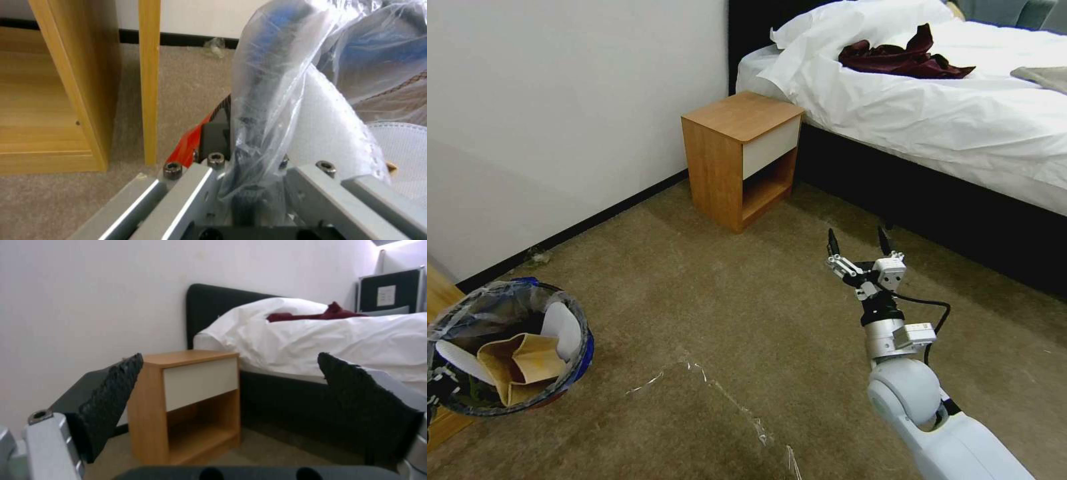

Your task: Pick up the trash bin and place the garbage on the floor into it.

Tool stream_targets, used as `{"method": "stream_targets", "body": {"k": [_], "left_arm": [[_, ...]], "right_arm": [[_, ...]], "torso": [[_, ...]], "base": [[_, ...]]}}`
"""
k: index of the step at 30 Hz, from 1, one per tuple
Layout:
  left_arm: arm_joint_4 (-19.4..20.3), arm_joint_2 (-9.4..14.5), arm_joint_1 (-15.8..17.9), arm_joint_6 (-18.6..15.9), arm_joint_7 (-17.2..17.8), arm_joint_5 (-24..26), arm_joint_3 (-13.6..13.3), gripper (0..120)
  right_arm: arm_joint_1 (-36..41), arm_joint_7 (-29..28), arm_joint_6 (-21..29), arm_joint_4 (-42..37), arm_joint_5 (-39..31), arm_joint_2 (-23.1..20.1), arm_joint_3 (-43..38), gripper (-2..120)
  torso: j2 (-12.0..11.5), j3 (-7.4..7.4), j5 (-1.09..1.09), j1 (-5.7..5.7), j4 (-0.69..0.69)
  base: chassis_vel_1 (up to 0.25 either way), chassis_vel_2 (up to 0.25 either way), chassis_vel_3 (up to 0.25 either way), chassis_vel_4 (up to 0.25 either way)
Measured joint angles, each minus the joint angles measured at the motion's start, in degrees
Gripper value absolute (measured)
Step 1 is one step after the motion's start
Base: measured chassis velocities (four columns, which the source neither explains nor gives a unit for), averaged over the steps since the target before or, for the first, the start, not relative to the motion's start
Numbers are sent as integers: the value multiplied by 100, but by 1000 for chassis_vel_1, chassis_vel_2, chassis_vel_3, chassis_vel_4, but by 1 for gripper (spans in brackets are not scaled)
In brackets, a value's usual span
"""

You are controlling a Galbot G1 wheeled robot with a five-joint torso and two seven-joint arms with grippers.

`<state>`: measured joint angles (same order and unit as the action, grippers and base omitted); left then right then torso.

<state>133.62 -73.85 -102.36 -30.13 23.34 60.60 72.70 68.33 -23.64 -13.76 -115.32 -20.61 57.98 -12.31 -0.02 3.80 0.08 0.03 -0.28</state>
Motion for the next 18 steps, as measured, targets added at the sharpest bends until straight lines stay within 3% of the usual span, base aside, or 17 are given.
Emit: {"method": "stream_targets", "body": {"k": [18], "left_arm": [[6,-21,82,38,-97,-55,-114,1]], "right_arm": [[272,-59,102,-176,-52,-34,-506,100]], "torso": [[0,0,0,0,0]], "base": [[0,0,0,0]]}}
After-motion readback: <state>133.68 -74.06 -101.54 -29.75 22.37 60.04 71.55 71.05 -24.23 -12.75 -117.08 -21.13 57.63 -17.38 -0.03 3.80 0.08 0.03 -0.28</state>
